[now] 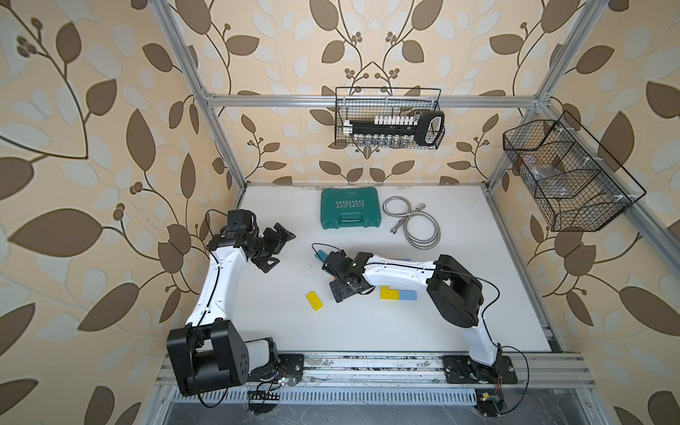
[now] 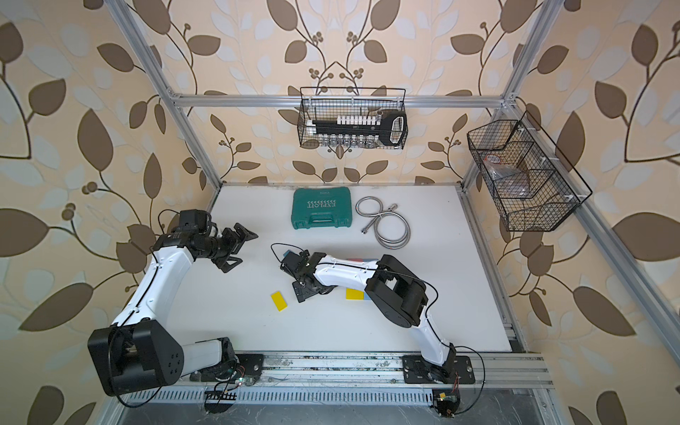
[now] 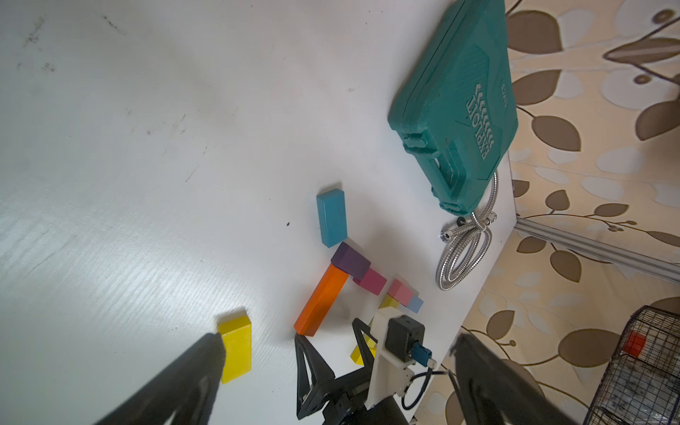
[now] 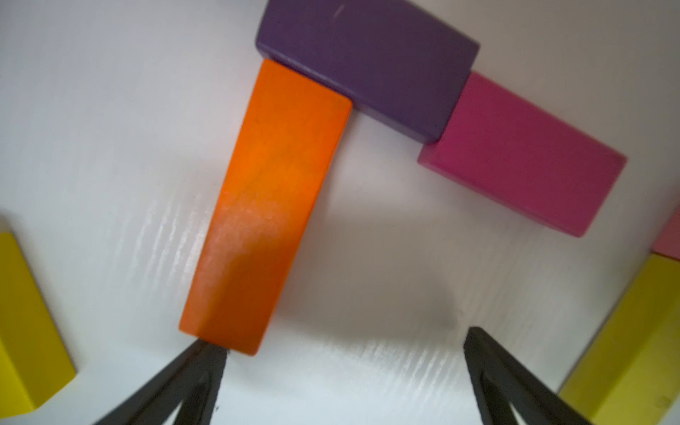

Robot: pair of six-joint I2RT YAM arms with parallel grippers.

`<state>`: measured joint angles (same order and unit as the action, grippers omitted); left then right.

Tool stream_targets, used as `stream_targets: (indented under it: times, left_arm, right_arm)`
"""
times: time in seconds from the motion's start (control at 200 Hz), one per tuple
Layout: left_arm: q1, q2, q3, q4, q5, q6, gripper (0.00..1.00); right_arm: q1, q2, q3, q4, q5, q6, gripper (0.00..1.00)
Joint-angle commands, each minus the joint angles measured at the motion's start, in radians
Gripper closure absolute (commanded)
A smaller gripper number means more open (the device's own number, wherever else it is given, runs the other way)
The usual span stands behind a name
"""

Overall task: Assemble the letter c with building blocks
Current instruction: Assemble the building block at the center of the board, then adjust the building block at the center of the board.

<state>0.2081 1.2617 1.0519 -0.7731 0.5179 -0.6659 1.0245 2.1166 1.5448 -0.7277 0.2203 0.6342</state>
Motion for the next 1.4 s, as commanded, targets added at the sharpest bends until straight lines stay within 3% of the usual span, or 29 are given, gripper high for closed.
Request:
stream_targets:
  times: [0.0,0.21,0.445,0.635,0.95,1.175,1.395]
  left_arm:
    - [-0.012,-0.002,0.006,0.013,0.012,-0.006,0.01]
    - [-0.017,-0.006,0.010,0.020,0.013,-0.012,0.01]
    - [-0.055,0.040,0.047,0.031,-0.009,-0.024,0.01]
    - [-0.196,0.172,0.179,0.023,-0.043,-0.011,0.01]
    - [-0.468,0.541,0.441,0.011,-0.105,-0.006,0.01]
    - [-0.559,0.668,0.525,0.006,-0.135,-0.007,0.01]
    - [-0.609,0.716,0.556,-0.005,-0.171,-0.004,0.01]
  right_arm:
    - [0.000,-0.021,-0.016,0.014,-0.040,-0.001,0.01]
    - [-0.012,-0.165,-0.039,0.044,-0.098,0.026,0.01]
    - [-0.125,-0.177,0.029,0.016,-0.176,0.012,0.01]
    - [-0.219,-0.290,-0.100,0.083,-0.237,0.052,0.01]
    - [-0.314,-0.529,-0.341,0.153,-0.269,0.088,0.01]
    - [-0.412,-0.629,-0.477,0.193,-0.301,0.084,0.01]
    - [-0.425,-0.633,-0.523,0.227,-0.329,0.073,0.01]
